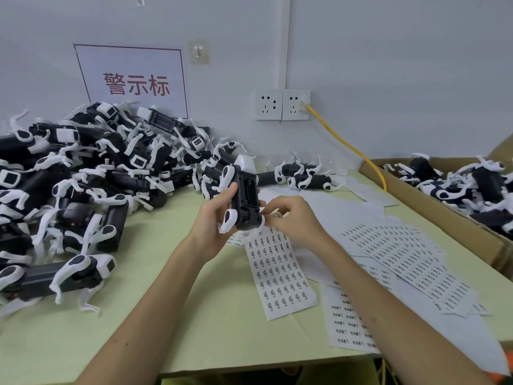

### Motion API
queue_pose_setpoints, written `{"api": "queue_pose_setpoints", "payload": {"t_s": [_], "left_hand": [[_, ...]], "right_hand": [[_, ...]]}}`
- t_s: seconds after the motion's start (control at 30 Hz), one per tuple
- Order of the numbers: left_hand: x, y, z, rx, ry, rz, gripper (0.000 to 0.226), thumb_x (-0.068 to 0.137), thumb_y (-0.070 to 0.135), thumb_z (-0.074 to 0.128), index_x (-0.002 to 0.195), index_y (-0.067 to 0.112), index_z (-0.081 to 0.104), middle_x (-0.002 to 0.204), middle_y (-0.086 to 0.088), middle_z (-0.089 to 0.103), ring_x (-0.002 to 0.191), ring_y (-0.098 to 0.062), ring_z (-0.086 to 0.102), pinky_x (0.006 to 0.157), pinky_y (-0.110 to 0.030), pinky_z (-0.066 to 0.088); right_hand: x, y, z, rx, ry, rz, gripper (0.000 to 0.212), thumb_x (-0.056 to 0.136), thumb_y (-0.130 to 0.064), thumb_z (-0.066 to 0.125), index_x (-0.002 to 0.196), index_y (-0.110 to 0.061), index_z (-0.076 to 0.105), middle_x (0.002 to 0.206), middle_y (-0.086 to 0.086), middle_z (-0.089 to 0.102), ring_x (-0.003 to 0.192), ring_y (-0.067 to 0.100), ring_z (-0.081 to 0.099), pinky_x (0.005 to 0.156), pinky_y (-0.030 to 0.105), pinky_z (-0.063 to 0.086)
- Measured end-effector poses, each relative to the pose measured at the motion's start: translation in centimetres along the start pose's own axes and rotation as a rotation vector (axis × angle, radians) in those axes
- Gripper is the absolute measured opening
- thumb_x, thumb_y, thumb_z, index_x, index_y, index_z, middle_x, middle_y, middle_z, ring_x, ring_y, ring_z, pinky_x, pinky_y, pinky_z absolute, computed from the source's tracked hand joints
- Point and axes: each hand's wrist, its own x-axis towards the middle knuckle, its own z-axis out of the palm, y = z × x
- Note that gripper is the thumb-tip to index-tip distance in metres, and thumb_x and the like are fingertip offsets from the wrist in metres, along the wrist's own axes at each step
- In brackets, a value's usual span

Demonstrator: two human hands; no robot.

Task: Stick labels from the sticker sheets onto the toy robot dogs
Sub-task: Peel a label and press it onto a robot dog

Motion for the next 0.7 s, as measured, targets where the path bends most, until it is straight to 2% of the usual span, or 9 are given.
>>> {"api": "queue_pose_setpoints", "payload": {"t_s": [0.07,0.13,0.23,0.33,0.43,0.5,0.6,0.7], "left_hand": [[0.1,-0.3,0.2,0.044,-0.021,-0.022,0.049,0.095,0.043,0.055,0.125,0.007,0.067,0.116,-0.018,0.073,0.102,-0.025,0.073,0.074,-0.031,0.059],[0.2,-0.5,0.4,0.074,-0.029,-0.036,0.044,0.094,0.043,0.054,0.117,0.011,0.074,0.114,-0.014,0.074,0.103,-0.024,0.072,0.078,-0.033,0.059],[0.2,-0.7,0.4,0.116,-0.045,-0.043,0.04,0.094,0.043,0.053,0.106,0.018,0.081,0.112,-0.012,0.075,0.103,-0.026,0.071,0.087,-0.036,0.058],[0.1,-0.8,0.5,0.165,-0.067,-0.036,0.043,0.09,0.046,0.061,0.106,0.01,0.079,0.11,-0.022,0.073,0.102,-0.032,0.07,0.09,-0.04,0.058],[0.1,-0.7,0.6,0.184,-0.046,-0.014,0.063,0.08,0.05,0.069,0.112,-0.004,0.071,0.111,-0.028,0.071,0.103,-0.038,0.067,0.095,-0.046,0.055],[0.1,-0.6,0.5,0.19,-0.032,0.001,0.064,0.082,0.046,0.069,0.115,-0.009,0.067,0.112,-0.028,0.07,0.104,-0.041,0.065,0.098,-0.05,0.051],[0.0,-0.6,0.5,0.224,-0.028,0.007,0.063,0.088,0.04,0.061,0.118,-0.016,0.062,0.108,-0.027,0.07,0.1,-0.039,0.065,0.091,-0.044,0.053],[-0.1,-0.8,0.6,0.245,-0.05,0.011,0.057,0.091,0.037,0.058,0.114,-0.014,0.066,0.107,-0.028,0.072,0.097,-0.036,0.069,0.087,-0.04,0.057]], "right_hand": [[0.1,0.0,-0.2,0.04,0.006,0.024,0.022,0.082,-0.018,0.084,0.07,-0.032,0.073,0.077,-0.006,0.073,0.06,-0.002,0.054,0.062,0.017,0.045],[0.0,0.1,-0.2,0.059,-0.012,0.063,0.024,0.089,-0.024,0.079,0.066,-0.027,0.072,0.061,-0.015,0.065,0.051,-0.004,0.051,0.055,0.01,0.039],[0.0,0.4,-0.1,0.094,-0.011,0.124,0.035,0.091,-0.019,0.074,0.057,-0.022,0.066,0.05,-0.016,0.057,0.047,-0.003,0.049,0.053,0.014,0.038],[0.2,0.6,-0.4,0.092,-0.011,0.151,0.036,0.091,-0.012,0.074,0.057,-0.023,0.068,0.056,-0.013,0.063,0.054,0.0,0.055,0.062,0.022,0.043],[0.2,0.6,-0.7,0.091,-0.064,0.139,0.042,0.092,-0.015,0.072,0.054,-0.033,0.071,0.059,-0.015,0.067,0.056,-0.004,0.059,0.058,0.013,0.044],[0.2,0.7,-0.6,0.089,-0.082,0.143,0.041,0.092,-0.019,0.073,0.055,-0.038,0.073,0.061,-0.016,0.068,0.057,-0.005,0.061,0.056,0.01,0.044],[0.3,0.8,-0.5,0.078,-0.081,0.166,0.04,0.092,-0.019,0.074,0.057,-0.038,0.074,0.065,-0.016,0.07,0.06,-0.004,0.064,0.057,0.01,0.045],[0.4,1.0,-0.5,0.066,-0.057,0.18,0.039,0.093,-0.017,0.071,0.059,-0.036,0.075,0.067,-0.015,0.071,0.061,-0.003,0.065,0.06,0.015,0.047]]}}
